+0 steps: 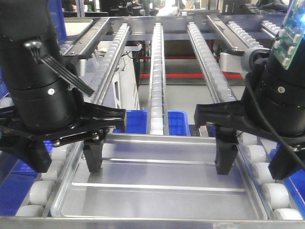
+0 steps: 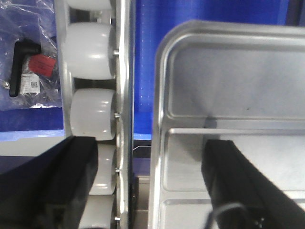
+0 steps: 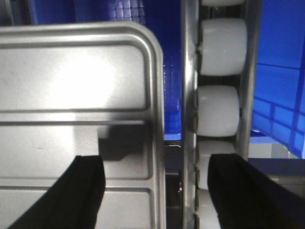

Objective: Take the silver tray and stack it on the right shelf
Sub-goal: 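Lower both open grippers onto the tray rims and close them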

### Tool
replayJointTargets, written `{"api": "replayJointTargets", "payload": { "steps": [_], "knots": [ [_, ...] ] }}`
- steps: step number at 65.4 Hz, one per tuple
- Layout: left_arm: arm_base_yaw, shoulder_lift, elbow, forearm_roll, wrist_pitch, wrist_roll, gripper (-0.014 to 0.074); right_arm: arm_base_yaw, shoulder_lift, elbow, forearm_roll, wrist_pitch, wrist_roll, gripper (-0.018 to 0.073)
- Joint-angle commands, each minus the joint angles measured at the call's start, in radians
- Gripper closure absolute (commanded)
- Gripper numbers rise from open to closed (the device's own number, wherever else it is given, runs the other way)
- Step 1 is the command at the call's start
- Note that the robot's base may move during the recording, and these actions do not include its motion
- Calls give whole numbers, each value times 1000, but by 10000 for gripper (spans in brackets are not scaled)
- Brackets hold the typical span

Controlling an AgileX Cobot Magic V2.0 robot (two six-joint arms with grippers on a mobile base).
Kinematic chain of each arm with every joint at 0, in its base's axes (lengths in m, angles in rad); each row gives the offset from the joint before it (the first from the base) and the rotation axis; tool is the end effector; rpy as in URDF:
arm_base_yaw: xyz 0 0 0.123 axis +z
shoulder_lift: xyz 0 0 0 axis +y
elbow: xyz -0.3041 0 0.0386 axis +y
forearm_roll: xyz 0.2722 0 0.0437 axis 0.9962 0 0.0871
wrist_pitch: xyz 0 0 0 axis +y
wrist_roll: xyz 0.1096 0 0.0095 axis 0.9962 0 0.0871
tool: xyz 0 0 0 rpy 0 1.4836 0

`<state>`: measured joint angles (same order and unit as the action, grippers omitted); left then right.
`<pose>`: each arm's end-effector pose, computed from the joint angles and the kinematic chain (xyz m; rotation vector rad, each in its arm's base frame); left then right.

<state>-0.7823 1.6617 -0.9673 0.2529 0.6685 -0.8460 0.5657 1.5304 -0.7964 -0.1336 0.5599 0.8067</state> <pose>0.2506 -0.2250 0.1782 0.1568 2.7991 -0.1223 0.2550 0.1527 0.1761 0.1965 2.7873 0.2263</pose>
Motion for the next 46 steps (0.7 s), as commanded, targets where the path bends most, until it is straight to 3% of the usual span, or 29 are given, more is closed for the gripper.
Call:
{"api": "replayJointTargets", "payload": {
  "steps": [1,46],
  "knots": [
    [-7,-35,-28,13,-20,-1,260,-6,-17,-31,-12,-47,-8,-1],
    [-7,-28,-26,13,-16,-1,281,-6,24,-31,-12,-45,-8,-1]
  ]
}}
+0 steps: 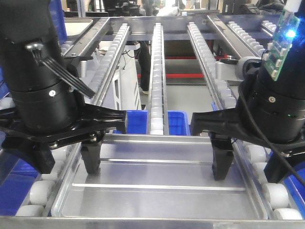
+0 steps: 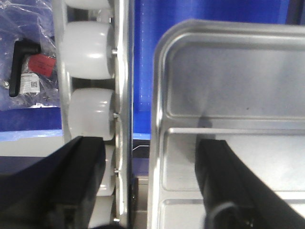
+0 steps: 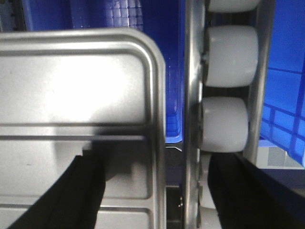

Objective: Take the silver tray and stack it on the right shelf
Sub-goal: 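Lower both open grippers onto the tray rims and close them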

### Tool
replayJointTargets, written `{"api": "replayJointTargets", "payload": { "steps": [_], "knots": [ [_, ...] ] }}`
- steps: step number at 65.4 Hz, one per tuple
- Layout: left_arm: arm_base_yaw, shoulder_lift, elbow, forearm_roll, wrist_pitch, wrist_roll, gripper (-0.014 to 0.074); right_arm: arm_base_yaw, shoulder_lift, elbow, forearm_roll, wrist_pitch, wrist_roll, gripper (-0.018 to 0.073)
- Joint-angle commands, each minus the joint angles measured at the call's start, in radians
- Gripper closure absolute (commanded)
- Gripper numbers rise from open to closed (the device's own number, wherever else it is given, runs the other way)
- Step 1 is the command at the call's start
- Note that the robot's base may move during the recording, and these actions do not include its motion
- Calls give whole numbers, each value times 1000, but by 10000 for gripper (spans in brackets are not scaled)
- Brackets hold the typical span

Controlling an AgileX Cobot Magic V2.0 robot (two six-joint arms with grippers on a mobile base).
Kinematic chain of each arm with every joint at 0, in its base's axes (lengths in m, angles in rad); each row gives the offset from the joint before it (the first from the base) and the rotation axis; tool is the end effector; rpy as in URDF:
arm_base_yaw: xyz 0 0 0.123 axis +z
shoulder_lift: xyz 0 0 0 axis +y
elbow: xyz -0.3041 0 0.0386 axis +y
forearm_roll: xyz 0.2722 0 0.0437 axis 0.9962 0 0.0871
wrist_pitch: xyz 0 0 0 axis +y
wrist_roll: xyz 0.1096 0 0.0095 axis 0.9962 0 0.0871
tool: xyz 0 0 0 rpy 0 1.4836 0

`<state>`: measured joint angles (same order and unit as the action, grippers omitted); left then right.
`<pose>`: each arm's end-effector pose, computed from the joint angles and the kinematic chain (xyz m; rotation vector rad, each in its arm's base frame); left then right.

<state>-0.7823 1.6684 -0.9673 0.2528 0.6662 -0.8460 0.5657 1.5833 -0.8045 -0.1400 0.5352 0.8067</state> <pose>0.2510 -0.2254 0.1760 0.1581 2.8029 -0.1188 0.2610 0.1564 0.1633 0.1866 2.8045 0.2085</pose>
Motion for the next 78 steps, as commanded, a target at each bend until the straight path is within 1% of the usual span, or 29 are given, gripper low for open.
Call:
{"api": "replayJointTargets", "payload": {
  "steps": [1,33,39,44,51,52,59,66,67,69,71,78],
  "knots": [
    [-7,-34,-26,13,-14,-1,281,-6,-29,-23,-6,-20,-8,-1],
    [-7,-33,-26,13,-14,-1,282,-6,-29,-23,-6,-19,-8,-1],
    [-7,-33,-26,13,-14,-1,306,-6,-29,-23,-6,-19,-8,14],
    [-7,-33,-26,13,-14,-1,341,-6,-29,-23,-6,-19,-8,65],
    [-7,-33,-26,13,-14,-1,419,-6,-29,-23,-6,-19,-8,195],
    [-7,-33,-26,13,-14,-1,431,-6,-29,-23,-6,-19,-8,225],
    [-7,-33,-26,13,-14,-1,545,-6,-29,-23,-6,-16,-8,374],
    [-7,-33,-26,13,-14,-1,669,-6,-29,-23,-6,-15,-8,495],
    [-7,-33,-26,13,-14,-1,693,-6,-29,-23,-6,-15,-8,499],
    [-7,-33,-26,13,-14,-1,703,-6,-29,-23,-6,-16,-8,497],
    [-7,-33,-26,13,-14,-1,693,-6,-29,-23,-6,-16,-8,497],
    [-7,-33,-26,13,-14,-1,697,-6,-29,-23,-6,-16,-8,497]
  ]
}}
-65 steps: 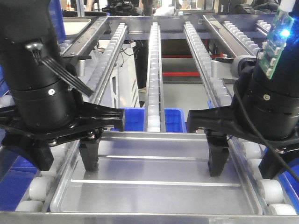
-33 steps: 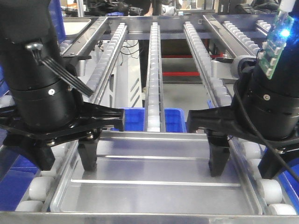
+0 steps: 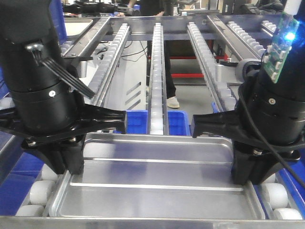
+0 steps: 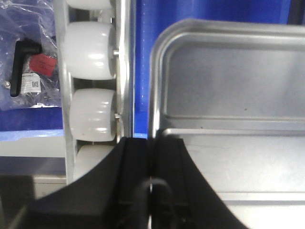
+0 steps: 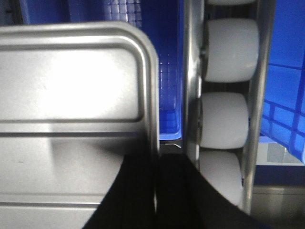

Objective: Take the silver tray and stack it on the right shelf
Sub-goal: 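Lower both open grippers onto the tray rims and close them, then lift the silver tray with both grippers and pull it toward the robot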

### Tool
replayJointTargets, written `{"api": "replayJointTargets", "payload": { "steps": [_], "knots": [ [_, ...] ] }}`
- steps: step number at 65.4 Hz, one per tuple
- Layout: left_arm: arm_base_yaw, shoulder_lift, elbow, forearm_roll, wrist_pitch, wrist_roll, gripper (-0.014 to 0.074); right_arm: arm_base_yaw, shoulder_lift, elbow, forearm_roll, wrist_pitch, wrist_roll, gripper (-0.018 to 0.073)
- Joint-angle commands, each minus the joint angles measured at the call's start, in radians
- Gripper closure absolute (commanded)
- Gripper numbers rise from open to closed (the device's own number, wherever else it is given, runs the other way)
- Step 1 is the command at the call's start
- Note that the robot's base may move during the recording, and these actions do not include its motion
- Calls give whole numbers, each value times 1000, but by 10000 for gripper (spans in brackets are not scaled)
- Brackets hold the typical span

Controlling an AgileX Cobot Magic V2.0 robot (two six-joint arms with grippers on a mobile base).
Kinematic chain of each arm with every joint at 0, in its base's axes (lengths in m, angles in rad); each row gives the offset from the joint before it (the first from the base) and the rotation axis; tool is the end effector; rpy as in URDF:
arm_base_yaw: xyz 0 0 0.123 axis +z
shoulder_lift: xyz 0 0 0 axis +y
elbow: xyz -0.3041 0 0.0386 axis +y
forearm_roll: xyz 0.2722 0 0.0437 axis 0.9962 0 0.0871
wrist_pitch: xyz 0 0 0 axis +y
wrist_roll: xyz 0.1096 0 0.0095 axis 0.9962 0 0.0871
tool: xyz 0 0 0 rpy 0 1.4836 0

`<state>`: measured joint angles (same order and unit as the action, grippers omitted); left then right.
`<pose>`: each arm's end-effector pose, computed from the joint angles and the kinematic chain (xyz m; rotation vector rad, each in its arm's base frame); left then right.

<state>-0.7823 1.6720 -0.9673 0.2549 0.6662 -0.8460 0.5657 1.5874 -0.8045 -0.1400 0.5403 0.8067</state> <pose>0.2512 -0.2255 0.1749 0.1606 2.8045 -0.1140 0.2607 0.1562 0.1619 0.1873 2.8121 0.2007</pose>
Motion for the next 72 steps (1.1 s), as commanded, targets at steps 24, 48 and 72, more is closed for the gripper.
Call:
{"api": "replayJointTargets", "payload": {
  "steps": [24,48,72],
  "knots": [
    [-7,-36,-26,11,-14,-1,697,-6,-35,-30,-4,-20,-6,497],
    [-7,-179,-78,-26,161,-1,696,-4,-173,-123,1,181,35,489],
    [-154,-322,-45,-42,309,-91,696,128,-324,-75,2,344,183,489]
  ]
}}
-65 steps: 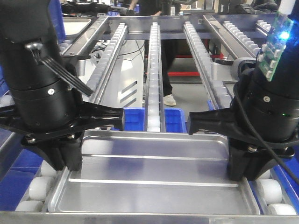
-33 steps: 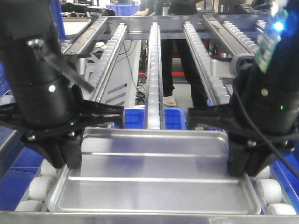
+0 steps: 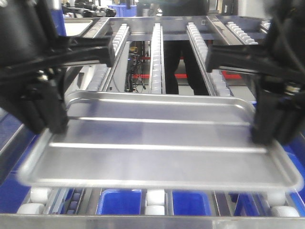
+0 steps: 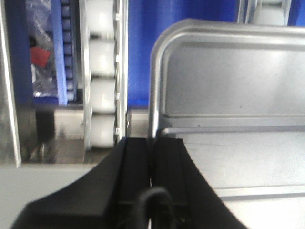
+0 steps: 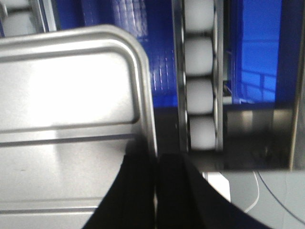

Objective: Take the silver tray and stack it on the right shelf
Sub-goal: 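Lift the silver tray with both grippers and pull it toward the robot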

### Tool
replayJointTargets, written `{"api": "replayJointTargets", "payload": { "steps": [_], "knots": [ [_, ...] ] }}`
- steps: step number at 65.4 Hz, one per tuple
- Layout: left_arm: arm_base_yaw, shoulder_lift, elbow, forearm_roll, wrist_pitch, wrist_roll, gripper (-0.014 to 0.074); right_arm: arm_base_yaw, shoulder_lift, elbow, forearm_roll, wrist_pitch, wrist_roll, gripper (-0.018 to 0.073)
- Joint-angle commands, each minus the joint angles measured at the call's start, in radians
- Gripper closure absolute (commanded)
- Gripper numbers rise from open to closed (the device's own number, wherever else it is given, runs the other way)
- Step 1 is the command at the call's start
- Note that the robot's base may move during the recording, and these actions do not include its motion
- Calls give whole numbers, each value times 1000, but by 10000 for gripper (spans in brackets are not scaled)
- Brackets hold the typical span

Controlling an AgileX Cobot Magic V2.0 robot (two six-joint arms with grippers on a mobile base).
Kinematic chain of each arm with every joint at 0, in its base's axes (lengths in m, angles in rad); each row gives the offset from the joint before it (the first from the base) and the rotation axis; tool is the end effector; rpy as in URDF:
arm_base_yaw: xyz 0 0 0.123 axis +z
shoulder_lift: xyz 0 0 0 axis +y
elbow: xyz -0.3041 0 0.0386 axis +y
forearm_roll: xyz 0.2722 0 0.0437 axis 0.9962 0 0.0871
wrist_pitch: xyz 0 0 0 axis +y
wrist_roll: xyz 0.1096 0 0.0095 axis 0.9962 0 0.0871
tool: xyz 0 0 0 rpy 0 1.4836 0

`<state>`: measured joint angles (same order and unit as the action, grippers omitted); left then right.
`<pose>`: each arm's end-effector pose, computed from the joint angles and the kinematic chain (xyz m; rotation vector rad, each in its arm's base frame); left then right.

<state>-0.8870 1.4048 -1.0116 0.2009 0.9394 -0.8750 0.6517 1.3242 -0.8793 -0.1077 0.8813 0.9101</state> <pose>0.1980 -0.2149 0.2628 0.1453 2.7864 -0.1913 0.2151 0.1526 0.2460 0.2879 2.8159 0.2384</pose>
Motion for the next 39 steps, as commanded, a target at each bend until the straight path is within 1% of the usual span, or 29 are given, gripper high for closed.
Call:
{"api": "replayJointTargets", "payload": {
  "steps": [1,7,15,21,25,31,39],
  "knots": [
    [-58,-60,8,12,35,-75,696,56,-67,6,-32,3,93,489],
    [-101,-95,73,1,25,-115,696,105,-102,45,-42,10,155,489],
    [-180,-157,160,3,27,-204,697,182,-146,91,-43,45,224,489],
    [-235,-187,196,16,43,-270,697,241,-165,114,-53,55,290,489],
    [-274,-198,204,37,76,-312,697,296,-171,122,-86,69,348,489],
    [-310,-200,204,53,111,-322,697,352,-171,122,-131,118,407,489],
    [-319,-200,204,50,113,-322,697,417,-171,122,-134,158,434,489]
  ]
}}
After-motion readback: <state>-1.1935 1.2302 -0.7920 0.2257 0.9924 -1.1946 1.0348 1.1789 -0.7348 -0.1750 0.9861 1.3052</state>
